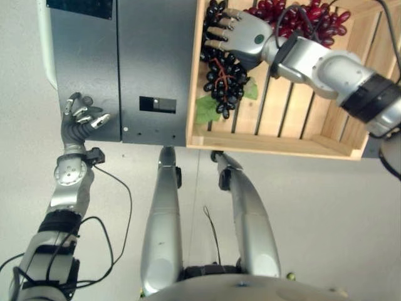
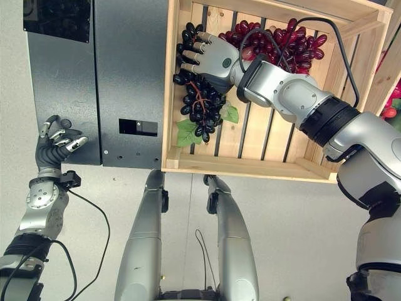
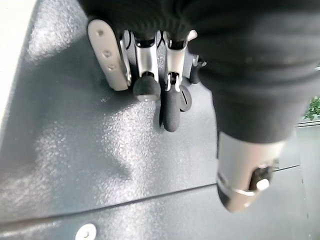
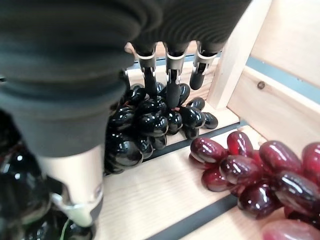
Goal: Pick up the fruits from the basket on one side to the basket on the other side
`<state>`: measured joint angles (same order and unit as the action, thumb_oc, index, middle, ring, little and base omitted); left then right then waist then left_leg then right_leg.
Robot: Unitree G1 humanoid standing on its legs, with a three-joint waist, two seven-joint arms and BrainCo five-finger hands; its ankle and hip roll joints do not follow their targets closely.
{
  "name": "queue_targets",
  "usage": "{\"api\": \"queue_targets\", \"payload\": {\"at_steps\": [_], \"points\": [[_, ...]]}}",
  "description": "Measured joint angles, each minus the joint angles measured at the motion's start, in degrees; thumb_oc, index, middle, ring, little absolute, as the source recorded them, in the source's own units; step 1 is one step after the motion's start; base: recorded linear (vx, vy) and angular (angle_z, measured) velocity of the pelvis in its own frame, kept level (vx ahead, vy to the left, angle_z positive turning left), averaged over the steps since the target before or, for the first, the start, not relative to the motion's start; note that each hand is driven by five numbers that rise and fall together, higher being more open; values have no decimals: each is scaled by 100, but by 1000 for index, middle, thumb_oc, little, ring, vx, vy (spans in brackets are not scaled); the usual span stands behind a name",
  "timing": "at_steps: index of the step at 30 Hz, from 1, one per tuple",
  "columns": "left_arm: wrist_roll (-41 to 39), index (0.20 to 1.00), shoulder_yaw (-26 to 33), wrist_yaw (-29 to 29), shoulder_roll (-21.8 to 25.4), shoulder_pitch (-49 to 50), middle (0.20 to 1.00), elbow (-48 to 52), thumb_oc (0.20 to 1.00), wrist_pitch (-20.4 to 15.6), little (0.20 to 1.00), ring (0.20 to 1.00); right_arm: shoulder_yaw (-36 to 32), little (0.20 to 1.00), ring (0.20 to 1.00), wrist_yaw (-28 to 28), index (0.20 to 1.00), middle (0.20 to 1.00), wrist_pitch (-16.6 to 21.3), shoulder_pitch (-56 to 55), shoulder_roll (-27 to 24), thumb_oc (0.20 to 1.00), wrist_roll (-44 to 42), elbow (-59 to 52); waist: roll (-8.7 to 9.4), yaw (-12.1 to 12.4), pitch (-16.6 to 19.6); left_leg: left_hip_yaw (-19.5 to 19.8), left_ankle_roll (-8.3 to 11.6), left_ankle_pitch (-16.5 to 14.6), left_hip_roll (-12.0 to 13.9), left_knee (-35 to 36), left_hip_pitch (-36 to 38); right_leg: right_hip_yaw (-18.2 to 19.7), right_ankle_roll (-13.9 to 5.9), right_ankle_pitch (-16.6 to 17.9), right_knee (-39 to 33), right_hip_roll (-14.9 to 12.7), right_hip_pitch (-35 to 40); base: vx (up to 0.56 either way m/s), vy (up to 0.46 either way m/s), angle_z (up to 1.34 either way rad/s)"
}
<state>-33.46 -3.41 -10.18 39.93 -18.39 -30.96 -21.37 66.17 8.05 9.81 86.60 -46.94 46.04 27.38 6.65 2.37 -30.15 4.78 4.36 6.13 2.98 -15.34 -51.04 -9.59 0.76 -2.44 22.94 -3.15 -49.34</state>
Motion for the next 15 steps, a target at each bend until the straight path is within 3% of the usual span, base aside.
{"api": "queue_targets", "payload": {"at_steps": [9, 15], "points": [[-236, 1000, -188, 10, -286, -12, 1000, -10, 1000, 24, 1000, 1000, 203, 1000, 1000, -15, 1000, 1000, -13, 115, 45, 1000, -58, 9, -276, 18, 190, 43, 47, 91, 2, 76, -167, -59, 6, -28, 109, -15, -220, 8, -8, 1], [-238, 1000, -262, 46, -294, -19, 1000, -15, 1000, 71, 1000, 1000, 311, 1000, 1000, -169, 1000, 1000, -4, 172, -50, 1000, -186, -62, -308, 16, 228, 64, 36, 106, 4, 86, -169, -105, 61, -42, 129, -22, -220, 12, -2, 2]]}}
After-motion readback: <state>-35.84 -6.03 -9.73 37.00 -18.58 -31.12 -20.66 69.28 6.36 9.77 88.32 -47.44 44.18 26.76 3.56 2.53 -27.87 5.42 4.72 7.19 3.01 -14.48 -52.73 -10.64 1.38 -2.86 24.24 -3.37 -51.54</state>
